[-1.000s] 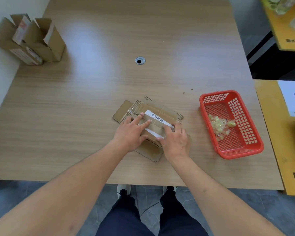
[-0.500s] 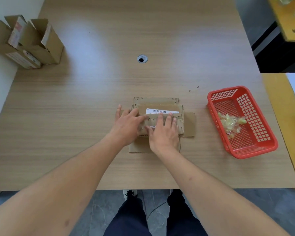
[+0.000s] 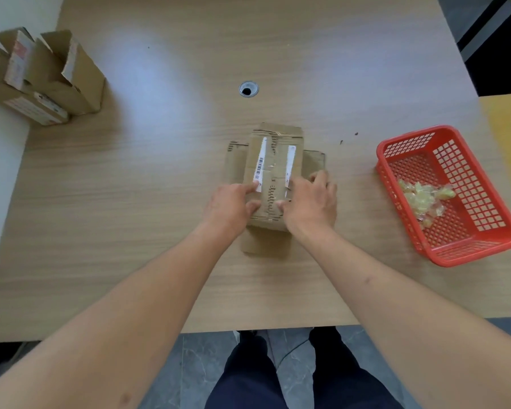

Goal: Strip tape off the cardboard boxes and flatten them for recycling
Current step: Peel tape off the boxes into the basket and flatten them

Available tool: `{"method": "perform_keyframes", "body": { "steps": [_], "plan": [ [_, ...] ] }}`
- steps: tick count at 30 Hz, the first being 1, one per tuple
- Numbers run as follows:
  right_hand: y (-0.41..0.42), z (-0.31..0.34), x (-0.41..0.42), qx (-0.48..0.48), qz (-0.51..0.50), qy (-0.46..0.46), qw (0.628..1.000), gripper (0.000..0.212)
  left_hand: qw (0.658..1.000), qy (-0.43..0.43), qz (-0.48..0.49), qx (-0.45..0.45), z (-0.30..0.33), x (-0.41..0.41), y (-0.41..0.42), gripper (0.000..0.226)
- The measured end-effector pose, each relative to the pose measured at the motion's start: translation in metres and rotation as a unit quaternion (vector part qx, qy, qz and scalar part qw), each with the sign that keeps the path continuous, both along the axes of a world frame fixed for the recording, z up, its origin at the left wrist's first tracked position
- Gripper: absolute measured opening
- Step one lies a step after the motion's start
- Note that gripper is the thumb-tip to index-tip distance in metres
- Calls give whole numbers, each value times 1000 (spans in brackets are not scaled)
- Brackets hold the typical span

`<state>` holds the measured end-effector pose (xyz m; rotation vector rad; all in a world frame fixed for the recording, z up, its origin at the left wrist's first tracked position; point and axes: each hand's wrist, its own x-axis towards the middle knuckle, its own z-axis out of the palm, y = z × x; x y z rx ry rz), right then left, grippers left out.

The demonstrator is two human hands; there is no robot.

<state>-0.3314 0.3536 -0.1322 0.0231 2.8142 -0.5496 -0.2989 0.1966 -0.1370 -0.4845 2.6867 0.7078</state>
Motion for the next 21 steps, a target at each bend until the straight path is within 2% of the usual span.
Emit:
{"method": "perform_keyframes", "body": {
  "steps": [4, 5, 7, 8, 10, 12, 15, 17, 21],
  "plan": [
    [15, -18, 4, -174, -28, -64, 982, 72, 994, -2, 103, 36, 4, 1, 12, 23],
    [20, -23, 3, -203, -30, -72, 976, 74, 996, -8, 88, 16, 7, 0, 12, 16],
    [29, -29, -4, -250, -19, -81, 965, 71, 997, -6, 0, -74, 15, -4, 12, 15],
    [33, -33, -9, -275, -4, -92, 957, 69, 991, 12, -52, -121, 18, -6, 11, 23],
    [39, -37, -17, -313, 42, -127, 940, 63, 974, 45, -141, -171, 18, -11, 8, 59],
    [43, -39, -22, -313, 79, -137, 936, 59, 965, 23, -225, -136, 15, -16, 4, 88],
    [50, -43, -17, -242, 87, 5, 966, 36, 950, -70, -294, -77, 0, -18, 3, 91],
    [55, -41, -6, -181, 53, 106, 976, 16, 950, -76, -286, -98, -11, -15, 2, 86],
    [58, -41, 9, -194, 84, 131, 969, 14, 956, -67, -250, -139, -21, -6, 9, 79]
  ]
}}
